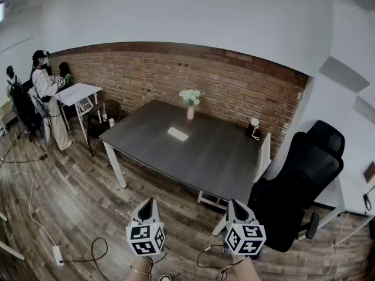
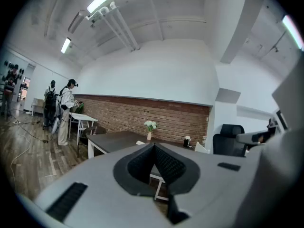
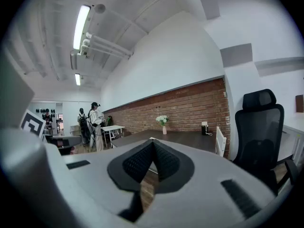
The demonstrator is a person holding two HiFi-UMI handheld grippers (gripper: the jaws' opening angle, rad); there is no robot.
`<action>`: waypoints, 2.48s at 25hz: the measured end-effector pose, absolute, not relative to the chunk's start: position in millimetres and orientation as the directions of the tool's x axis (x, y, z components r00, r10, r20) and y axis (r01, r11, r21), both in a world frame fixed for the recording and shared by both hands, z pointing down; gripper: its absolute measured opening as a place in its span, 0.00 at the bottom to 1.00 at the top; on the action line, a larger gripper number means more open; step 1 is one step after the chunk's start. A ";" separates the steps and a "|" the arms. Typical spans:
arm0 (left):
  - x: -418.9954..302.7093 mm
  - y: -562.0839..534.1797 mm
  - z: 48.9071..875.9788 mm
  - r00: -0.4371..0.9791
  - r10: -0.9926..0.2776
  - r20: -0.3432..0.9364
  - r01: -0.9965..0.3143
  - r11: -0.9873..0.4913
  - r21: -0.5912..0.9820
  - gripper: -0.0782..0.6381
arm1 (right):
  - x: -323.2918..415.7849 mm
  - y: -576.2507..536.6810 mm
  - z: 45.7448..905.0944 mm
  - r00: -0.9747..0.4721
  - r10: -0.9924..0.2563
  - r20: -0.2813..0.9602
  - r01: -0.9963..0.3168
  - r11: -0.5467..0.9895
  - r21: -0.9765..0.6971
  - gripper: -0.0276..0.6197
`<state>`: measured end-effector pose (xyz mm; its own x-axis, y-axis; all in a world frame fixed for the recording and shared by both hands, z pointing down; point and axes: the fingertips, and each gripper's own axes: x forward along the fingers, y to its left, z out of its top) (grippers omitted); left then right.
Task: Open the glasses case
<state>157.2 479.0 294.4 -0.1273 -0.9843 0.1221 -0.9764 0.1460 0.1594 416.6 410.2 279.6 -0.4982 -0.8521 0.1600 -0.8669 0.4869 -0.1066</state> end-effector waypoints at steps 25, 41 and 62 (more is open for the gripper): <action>108.2 459.7 300.4 -0.085 -0.987 0.134 -0.984 0.105 0.146 0.10 | 358.2 399.3 301.1 -0.516 -0.836 0.186 -0.856 0.500 -0.128 0.22; 56.4 434.7 325.0 -0.035 -0.981 0.191 -0.986 0.065 0.154 0.10 | 319.5 368.2 321.8 -0.457 -0.863 0.217 -0.888 0.428 -0.167 0.32; -28.4 234.5 327.7 -0.113 -0.980 0.164 -0.972 0.143 0.185 0.10 | 243.9 155.9 321.2 -0.507 -0.830 0.232 -0.862 0.485 -0.149 0.32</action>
